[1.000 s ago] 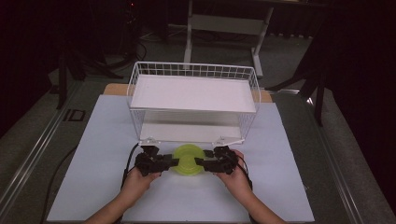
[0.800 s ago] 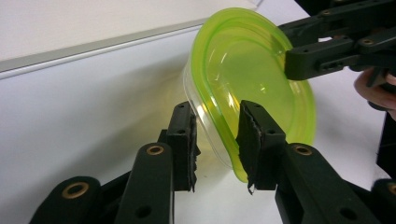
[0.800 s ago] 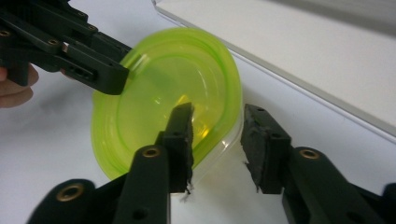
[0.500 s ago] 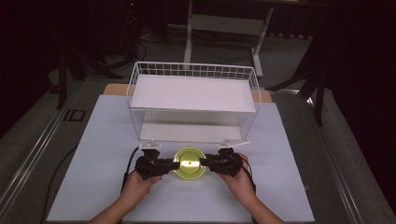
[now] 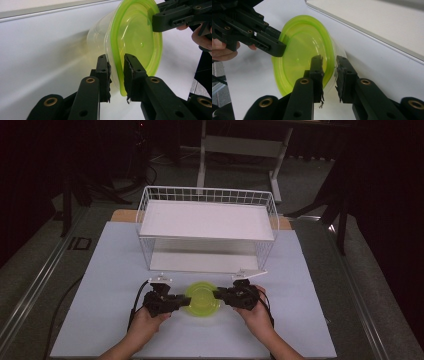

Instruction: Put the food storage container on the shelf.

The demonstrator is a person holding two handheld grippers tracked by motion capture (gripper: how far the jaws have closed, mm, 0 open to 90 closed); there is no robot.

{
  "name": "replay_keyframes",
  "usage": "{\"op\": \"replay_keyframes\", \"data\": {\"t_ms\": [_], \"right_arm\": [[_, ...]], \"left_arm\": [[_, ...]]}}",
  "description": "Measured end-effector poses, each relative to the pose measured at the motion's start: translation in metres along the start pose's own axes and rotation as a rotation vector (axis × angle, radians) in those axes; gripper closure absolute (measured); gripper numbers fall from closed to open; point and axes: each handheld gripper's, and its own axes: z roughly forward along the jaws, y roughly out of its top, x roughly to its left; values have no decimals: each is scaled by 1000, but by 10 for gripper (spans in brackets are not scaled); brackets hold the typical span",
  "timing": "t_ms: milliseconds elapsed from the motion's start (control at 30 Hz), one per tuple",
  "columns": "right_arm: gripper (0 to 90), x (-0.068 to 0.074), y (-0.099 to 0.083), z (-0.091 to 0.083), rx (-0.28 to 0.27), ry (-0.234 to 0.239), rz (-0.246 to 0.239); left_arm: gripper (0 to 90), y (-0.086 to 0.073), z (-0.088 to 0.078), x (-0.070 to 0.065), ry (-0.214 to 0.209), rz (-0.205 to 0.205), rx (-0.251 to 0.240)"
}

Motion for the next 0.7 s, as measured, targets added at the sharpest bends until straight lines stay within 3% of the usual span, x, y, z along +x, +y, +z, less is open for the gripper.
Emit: {"op": "replay_keyframes", "data": {"t_ms": [167,400,700], "right_arm": [[801,0,-2,-1,6,-11,13],[802,1,3,-5,-4,-20,0],[801,2,35,-24,-63,-66,-43]], "left_arm": [[819,-1,-3,-6,14,-24,-27],[823,3,-6,-8,19,-9,-44],[822,35,-19,-11,22,44,-119]]}}
